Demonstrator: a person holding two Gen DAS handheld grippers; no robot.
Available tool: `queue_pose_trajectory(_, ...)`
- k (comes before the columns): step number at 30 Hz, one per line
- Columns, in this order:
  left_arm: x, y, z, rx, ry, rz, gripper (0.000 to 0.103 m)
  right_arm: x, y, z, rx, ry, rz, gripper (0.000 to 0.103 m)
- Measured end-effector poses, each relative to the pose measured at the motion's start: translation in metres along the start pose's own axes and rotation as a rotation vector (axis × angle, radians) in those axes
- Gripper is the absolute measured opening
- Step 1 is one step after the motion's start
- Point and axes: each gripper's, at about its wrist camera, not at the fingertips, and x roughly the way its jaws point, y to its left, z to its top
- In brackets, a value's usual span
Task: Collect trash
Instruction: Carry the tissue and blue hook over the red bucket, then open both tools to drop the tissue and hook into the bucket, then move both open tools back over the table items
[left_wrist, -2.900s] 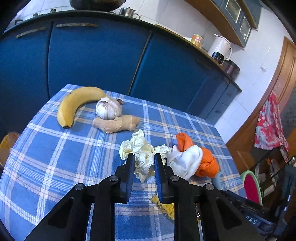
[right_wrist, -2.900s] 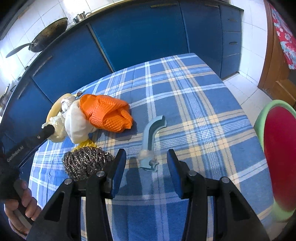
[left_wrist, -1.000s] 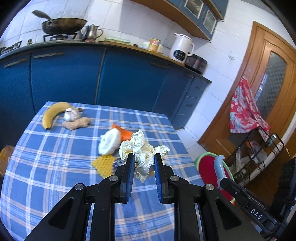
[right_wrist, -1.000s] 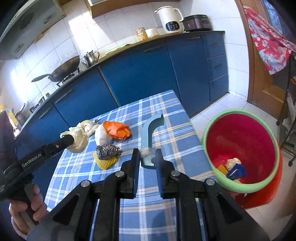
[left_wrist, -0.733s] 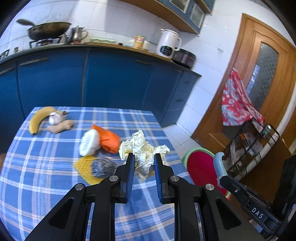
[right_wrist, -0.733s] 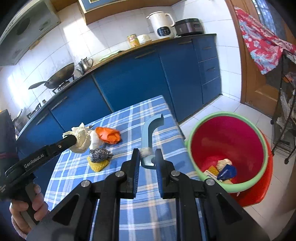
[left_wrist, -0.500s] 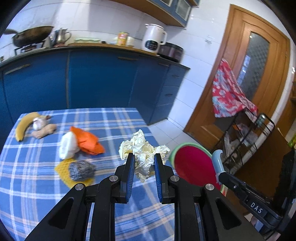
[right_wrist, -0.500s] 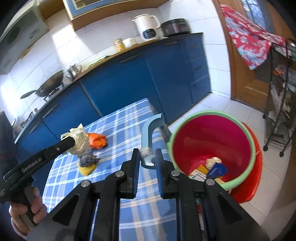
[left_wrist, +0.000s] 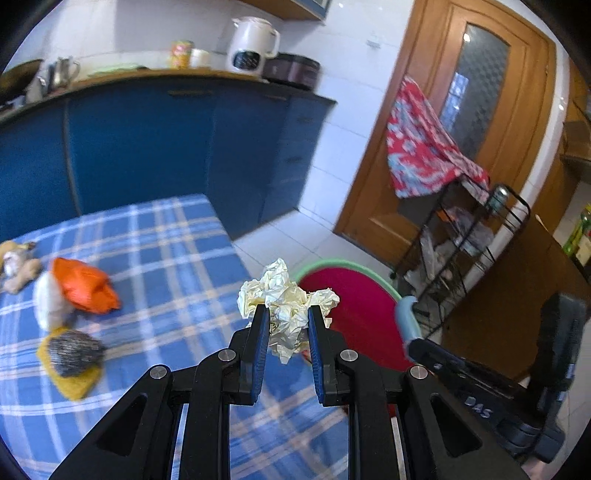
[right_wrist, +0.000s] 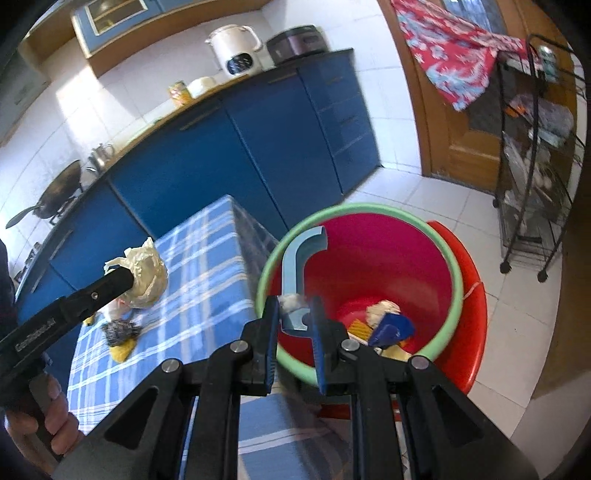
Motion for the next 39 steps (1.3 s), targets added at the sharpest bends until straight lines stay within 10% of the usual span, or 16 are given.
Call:
queue_pose_trajectory(25,0.097,-0.05,-0.012,0.099,0.175,-0.08,0.023,0.012,-0.064,0.009,0.125,-0.046,-0.071,0.021)
queue_pose_trajectory(31,0.097,-0.054,-0.01,0.098,0.161,-0.069,0.048,0.002,-0.069,0.012,0.135,-0.068,-0.077,0.026)
queue_pose_trajectory(39,0.09,-0.043,-0.01,0.08,0.154,-0.048,0.049,0.001,-0.066,0.008,0.132,-0.064,-0.057,0.027)
